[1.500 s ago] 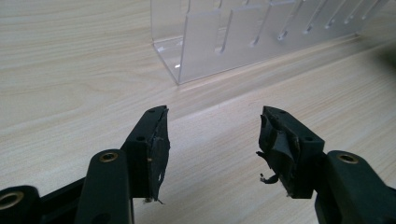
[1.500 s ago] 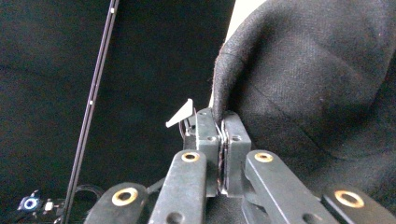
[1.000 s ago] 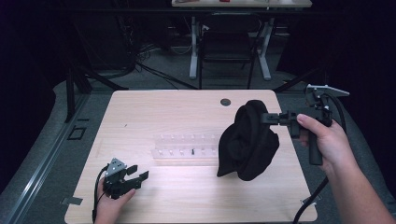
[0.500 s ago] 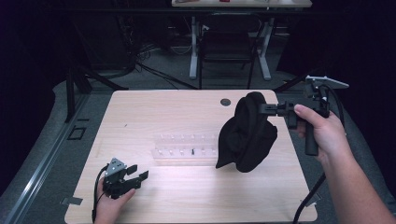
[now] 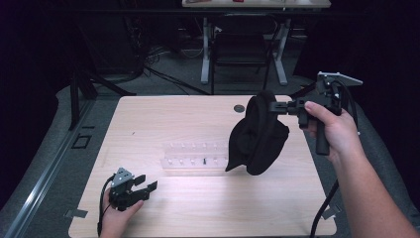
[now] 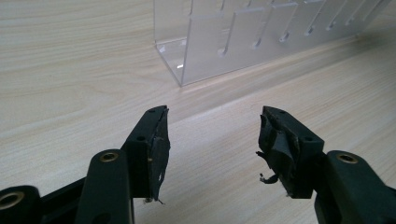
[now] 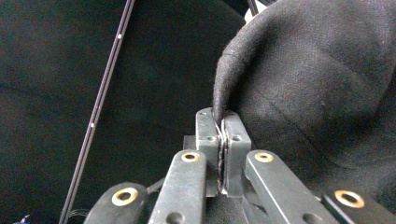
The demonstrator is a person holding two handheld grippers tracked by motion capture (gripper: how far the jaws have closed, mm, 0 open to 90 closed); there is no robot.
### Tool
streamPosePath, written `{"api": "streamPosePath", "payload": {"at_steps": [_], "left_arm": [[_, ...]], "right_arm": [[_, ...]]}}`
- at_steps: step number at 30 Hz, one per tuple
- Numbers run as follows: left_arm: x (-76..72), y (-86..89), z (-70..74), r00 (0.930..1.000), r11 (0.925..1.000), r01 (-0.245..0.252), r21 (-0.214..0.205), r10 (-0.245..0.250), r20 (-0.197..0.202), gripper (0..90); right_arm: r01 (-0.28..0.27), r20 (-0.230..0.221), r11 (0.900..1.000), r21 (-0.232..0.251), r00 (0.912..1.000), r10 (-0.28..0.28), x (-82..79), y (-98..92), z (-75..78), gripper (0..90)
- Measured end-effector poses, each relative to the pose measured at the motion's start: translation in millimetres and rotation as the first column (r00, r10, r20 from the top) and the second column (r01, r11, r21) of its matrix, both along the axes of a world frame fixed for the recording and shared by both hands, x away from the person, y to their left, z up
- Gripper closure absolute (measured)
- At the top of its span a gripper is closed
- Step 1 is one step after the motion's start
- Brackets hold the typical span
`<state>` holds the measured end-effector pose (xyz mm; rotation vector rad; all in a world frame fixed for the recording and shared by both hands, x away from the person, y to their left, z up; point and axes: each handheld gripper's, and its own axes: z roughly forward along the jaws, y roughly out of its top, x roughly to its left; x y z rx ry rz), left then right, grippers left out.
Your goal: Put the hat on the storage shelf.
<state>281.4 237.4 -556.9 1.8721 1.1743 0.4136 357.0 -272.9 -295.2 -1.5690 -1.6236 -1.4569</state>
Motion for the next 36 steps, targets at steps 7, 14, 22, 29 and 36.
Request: {"api": "streamPosePath", "payload": {"at_steps": [7,14,22,29,36], "left_arm": [[0.9,0.2,-1.0,1.0,1.0,-0.006,-0.006,0.006,0.004,42.8],[1.7,2.1,-0.2,1.0,1.0,0.002,0.005,-0.002,-0.007,42.8],[2.1,2.4,-1.0,1.0,1.0,-0.004,-0.006,0.004,0.004,42.9],[1.9,3.8,-0.5,1.0,1.0,-0.004,-0.005,0.004,0.001,42.9],[2.2,3.8,-1.1,1.0,0.9999,-0.006,-0.012,0.006,0.004,42.9]], "right_arm": [[-0.009,-0.001,0.9999,-0.011,1.0,0.009,8.4,11.1,-1.0,88.4],[-0.021,-0.005,0.9996,-0.017,0.9998,0.021,18.4,28.0,-2.5,88.4],[-0.041,-0.004,0.9989,-0.022,0.9992,0.041,30.3,49.4,-2.7,88.4],[-0.056,-0.002,0.9981,-0.027,0.9984,0.056,42.6,65.4,-6.0,88.5],[-0.068,-0.002,0.9967,-0.044,0.9977,0.068,54.0,77.7,-10.2,88.5]]}}
